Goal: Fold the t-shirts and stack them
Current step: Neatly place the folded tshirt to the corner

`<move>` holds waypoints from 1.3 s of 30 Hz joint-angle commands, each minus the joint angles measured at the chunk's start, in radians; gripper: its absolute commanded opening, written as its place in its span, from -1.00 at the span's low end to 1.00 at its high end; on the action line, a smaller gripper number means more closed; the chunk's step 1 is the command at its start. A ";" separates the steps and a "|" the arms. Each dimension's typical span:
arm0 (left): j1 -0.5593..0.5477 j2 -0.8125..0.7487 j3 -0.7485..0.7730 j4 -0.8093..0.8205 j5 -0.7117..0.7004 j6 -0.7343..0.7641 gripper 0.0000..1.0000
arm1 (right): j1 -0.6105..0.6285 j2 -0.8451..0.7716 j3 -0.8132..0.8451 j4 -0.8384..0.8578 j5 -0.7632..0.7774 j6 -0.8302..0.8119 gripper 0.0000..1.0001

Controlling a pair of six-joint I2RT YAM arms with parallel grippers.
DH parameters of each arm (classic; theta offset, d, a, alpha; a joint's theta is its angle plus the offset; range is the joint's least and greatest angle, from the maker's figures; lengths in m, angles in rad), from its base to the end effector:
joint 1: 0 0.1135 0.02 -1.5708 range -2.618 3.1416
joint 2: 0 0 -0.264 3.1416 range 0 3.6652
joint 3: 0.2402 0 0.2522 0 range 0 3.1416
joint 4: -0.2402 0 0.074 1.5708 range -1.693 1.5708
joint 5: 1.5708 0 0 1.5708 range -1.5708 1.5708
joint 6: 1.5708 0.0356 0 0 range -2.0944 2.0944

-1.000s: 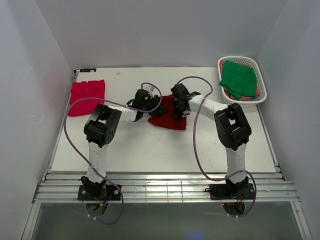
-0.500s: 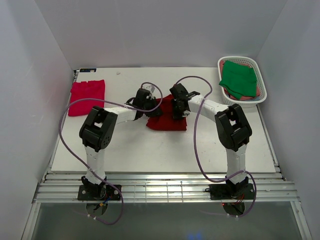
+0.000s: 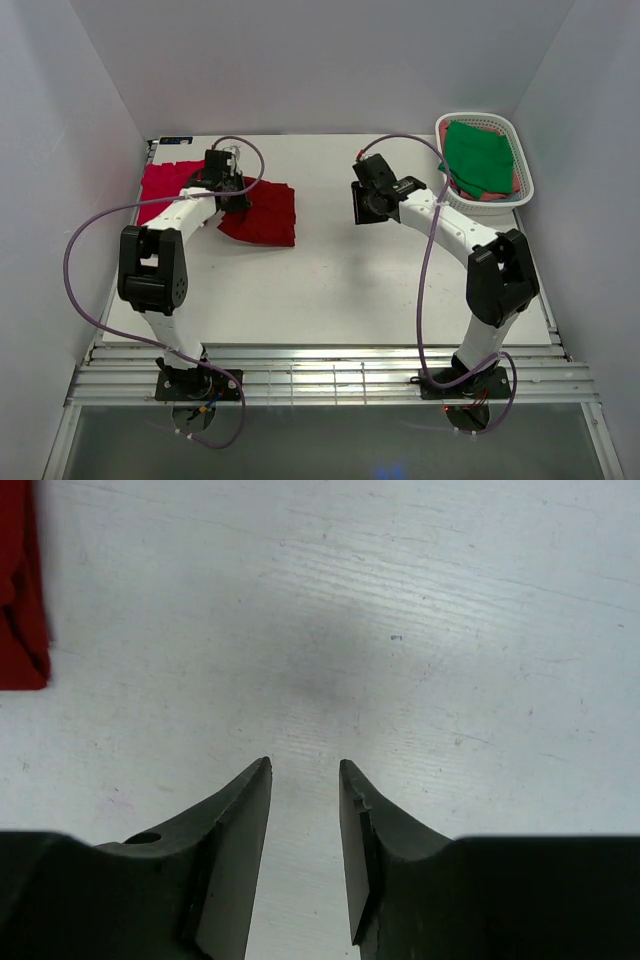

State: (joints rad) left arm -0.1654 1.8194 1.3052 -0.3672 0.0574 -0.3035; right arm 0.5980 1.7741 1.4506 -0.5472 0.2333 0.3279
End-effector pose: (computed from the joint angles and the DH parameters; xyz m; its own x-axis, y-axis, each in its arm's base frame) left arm 0.3917 -0.0675 0.2166 -0.7862 -0.1713 -0.5938 -0.0362 0.9720 -0.2323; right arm 0.3308 0.2154 0.2680 -0.7351 -0.1217 -0.6669 -0.1984 0.9793 0.0401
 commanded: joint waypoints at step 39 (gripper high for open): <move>0.514 0.126 0.390 -0.092 0.125 0.161 -1.00 | 0.029 -0.163 -0.263 0.076 -0.132 0.019 -0.21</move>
State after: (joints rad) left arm 0.3187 1.9503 1.6623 -0.5068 0.1646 -0.1318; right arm 0.6186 1.6680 1.1938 -0.4881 0.1184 0.3359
